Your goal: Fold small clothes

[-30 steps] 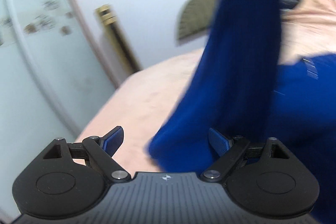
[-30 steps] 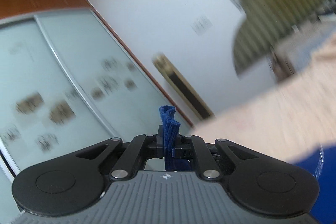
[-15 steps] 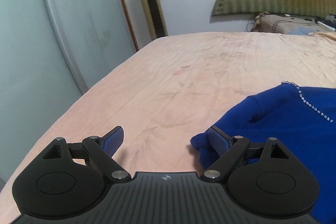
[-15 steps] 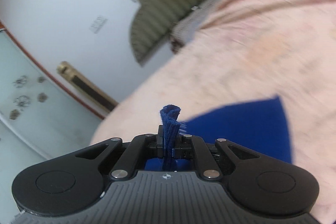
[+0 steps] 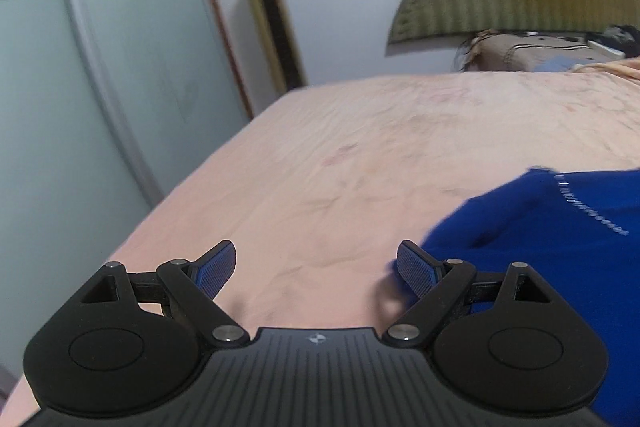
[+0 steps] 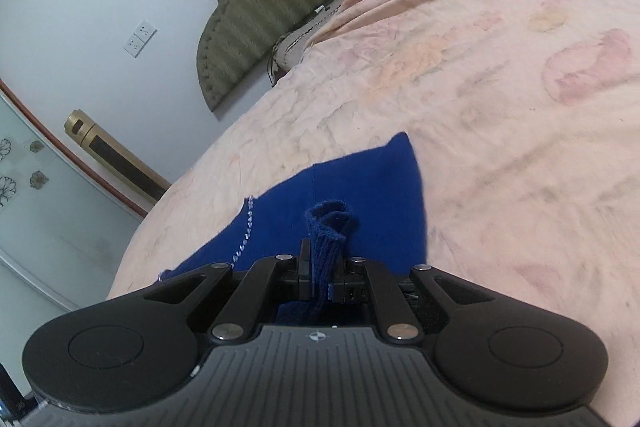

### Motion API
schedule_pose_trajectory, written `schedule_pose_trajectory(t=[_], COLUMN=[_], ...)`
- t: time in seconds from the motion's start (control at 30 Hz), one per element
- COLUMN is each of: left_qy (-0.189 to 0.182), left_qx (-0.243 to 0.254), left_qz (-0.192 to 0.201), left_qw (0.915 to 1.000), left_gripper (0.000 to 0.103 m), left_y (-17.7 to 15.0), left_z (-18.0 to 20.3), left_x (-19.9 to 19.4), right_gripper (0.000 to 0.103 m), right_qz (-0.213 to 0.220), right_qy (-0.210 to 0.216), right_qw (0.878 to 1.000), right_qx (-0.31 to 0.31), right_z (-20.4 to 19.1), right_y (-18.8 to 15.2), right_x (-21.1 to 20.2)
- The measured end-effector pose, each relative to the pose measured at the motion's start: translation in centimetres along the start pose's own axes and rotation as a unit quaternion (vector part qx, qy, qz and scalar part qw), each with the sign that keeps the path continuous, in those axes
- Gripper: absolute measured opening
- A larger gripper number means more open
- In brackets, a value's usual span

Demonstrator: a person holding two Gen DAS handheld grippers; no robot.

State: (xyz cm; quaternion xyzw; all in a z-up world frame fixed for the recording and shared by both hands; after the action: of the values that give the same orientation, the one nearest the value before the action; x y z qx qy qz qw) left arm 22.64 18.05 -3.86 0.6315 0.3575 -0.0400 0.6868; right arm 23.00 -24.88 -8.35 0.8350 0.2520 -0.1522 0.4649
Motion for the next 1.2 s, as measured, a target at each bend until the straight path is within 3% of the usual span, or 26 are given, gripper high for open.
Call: schedule_pose_trajectory(t=[0.07, 0.13, 0.23, 0.3, 0.37, 0.4, 0.43, 0.57, 0.6, 0.7, 0.77, 0.83, 0.93, 1.0, 1.1, 1.2], left_qy=[-0.02, -0.07, -0.166, -0.216, -0.254, -0.26, -0.263, -0.278, -0.277, -0.269, -0.268, -0.262, -0.246, -0.227, -0.2, -0.175], left_qx=[-0.044, -0.095, -0.158, -0.173, -0.19, -0.199, -0.209, -0.232, -0.235, -0.221, -0.199, -0.168, -0.115, -0.073, -0.046, -0.024], left_qz=[-0.036, -0.063, -0.1, -0.131, -0.165, -0.172, -0.173, -0.198, -0.202, -0.167, -0.122, -0.079, -0.046, -0.061, -0.085, -0.081], left_qw=[0.9982, 0.9911, 0.9682, 0.9518, 0.9339, 0.9292, 0.9257, 0.9109, 0.9097, 0.9225, 0.9347, 0.947, 0.9612, 0.9693, 0.9749, 0.9808], left_gripper=[0.089, 0.089, 0.089, 0.088, 0.088, 0.087, 0.083, 0.016, 0.011, 0.008, 0.008, 0.008, 0.008, 0.008, 0.011, 0.013], left_y=[0.0, 0.1, 0.1, 0.0, -0.3, -0.4, -0.4, -0.6, -0.7, 0.1, 1.6, 3.4, 4.9, 4.4, 2.8, 1.7], left_z=[-1.8, -3.1, -3.2, -2.2, -0.9, -0.5, -0.2, 1.0, 1.2, 1.3, 1.8, 2.5, 4.3, 5.9, 6.8, 6.2], left_x=[1.1, 1.6, 1.7, 2.0, 2.6, 2.8, 3.0, 4.5, 4.9, 4.6, 3.8, 2.9, 3.1, 4.7, 6.2, 6.1], right_gripper=[0.012, 0.012, 0.014, 0.015, 0.015, 0.015, 0.015, 0.015, 0.015, 0.015, 0.012, 0.01, 0.01, 0.01, 0.015, 0.018], right_qz=[0.0, 0.0, -0.004, -0.007, -0.009, -0.009, -0.009, -0.012, -0.012, -0.011, -0.006, 0.015, 0.053, 0.058, 0.023, 0.003], right_qy=[-0.016, -0.028, -0.037, -0.039, -0.039, -0.039, -0.039, -0.039, -0.039, -0.039, -0.04, -0.031, -0.031, -0.039, -0.051, -0.061], right_qw=[1.0, 0.998, 0.996, 0.996, 0.997, 0.997, 0.997, 0.996, 0.996, 0.995, 0.995, 0.994, 0.991, 0.989, 0.991, 0.992], right_qx=[-0.027, -0.057, -0.078, -0.074, -0.069, -0.069, -0.07, -0.077, -0.079, -0.087, -0.096, -0.103, -0.118, -0.127, -0.119, -0.114], right_z=[-0.2, -0.5, -0.6, -0.4, -0.2, -0.2, -0.2, -0.3, -0.3, -0.4, -0.7, -1.2, -1.9, -1.9, -1.2, -0.5], right_y=[-0.3, -0.5, -0.8, -1.0, -1.1, -1.2, -1.2, -1.1, -1.1, -0.9, -0.8, -0.2, 0.9, 1.2, 0.4, -0.4], right_x=[-0.1, -0.2, 0.3, 0.6, 0.7, 0.7, 0.6, 0.5, 0.6, 0.6, 0.4, -0.2, -1.1, -1.1, 0.1, 0.4])
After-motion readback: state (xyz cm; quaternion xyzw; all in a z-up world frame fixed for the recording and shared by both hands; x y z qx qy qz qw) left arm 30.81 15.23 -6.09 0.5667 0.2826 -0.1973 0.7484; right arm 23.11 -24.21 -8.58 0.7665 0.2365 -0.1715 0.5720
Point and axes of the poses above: each gripper's, at about its wrist camera, not at the fingertips, and x roughly the way its jaws point, z to its right, y to its top, the point moved 8 cm from there along x, roughly the way its jaws point, and after that the axes turned 12 degrees about -x, right-handed, at the moved point
